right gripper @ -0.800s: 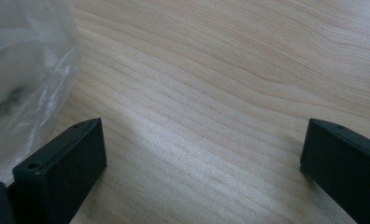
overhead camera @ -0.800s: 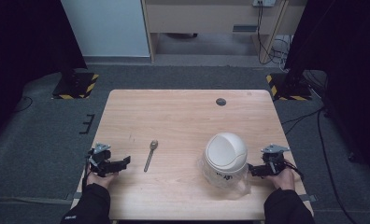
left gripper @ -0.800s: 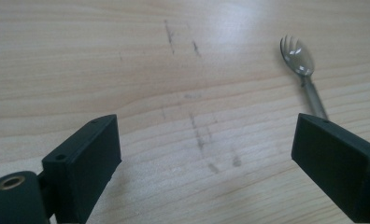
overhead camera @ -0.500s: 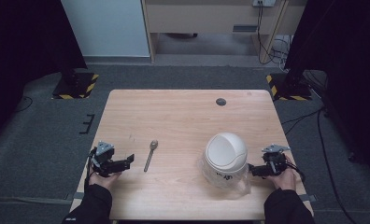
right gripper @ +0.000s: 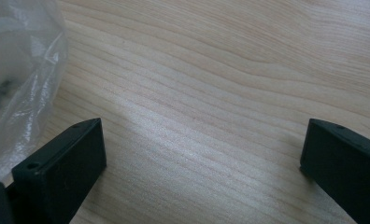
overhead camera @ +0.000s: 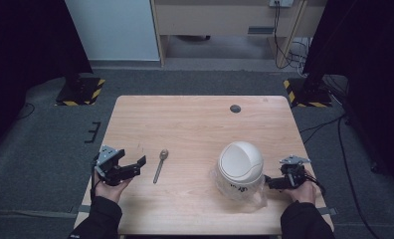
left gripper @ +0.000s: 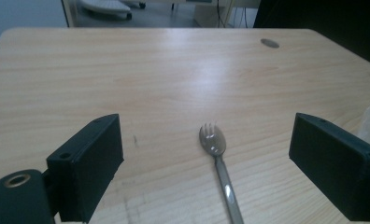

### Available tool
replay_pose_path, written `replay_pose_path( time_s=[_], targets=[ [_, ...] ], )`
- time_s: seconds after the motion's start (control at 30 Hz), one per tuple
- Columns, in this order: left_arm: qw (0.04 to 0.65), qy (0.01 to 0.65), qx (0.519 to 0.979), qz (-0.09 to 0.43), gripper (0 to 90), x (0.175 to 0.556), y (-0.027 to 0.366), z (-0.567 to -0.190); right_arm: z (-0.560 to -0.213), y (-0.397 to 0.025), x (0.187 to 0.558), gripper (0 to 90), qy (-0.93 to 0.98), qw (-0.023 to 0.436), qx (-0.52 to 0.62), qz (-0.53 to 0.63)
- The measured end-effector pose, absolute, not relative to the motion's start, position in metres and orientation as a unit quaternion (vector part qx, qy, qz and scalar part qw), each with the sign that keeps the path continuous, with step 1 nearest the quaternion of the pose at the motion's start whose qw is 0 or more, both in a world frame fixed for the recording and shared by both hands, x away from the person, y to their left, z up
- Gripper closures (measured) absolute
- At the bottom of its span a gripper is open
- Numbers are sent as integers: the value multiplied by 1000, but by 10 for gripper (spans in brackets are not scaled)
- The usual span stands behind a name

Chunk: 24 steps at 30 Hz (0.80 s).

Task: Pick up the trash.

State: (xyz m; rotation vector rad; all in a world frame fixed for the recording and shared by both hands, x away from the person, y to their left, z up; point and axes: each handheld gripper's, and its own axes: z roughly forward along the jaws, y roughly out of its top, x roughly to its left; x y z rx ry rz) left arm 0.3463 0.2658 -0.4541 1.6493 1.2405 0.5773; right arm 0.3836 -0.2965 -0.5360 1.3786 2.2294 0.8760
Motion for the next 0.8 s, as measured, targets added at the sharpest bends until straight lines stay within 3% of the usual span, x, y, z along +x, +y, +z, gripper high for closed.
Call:
replay_pose_path(
  time_s=[0.8],
  targets=[
    [523,432,690,254,100,351,201,-415,-538,-297,381,4,788,197,487,323]
  ],
)
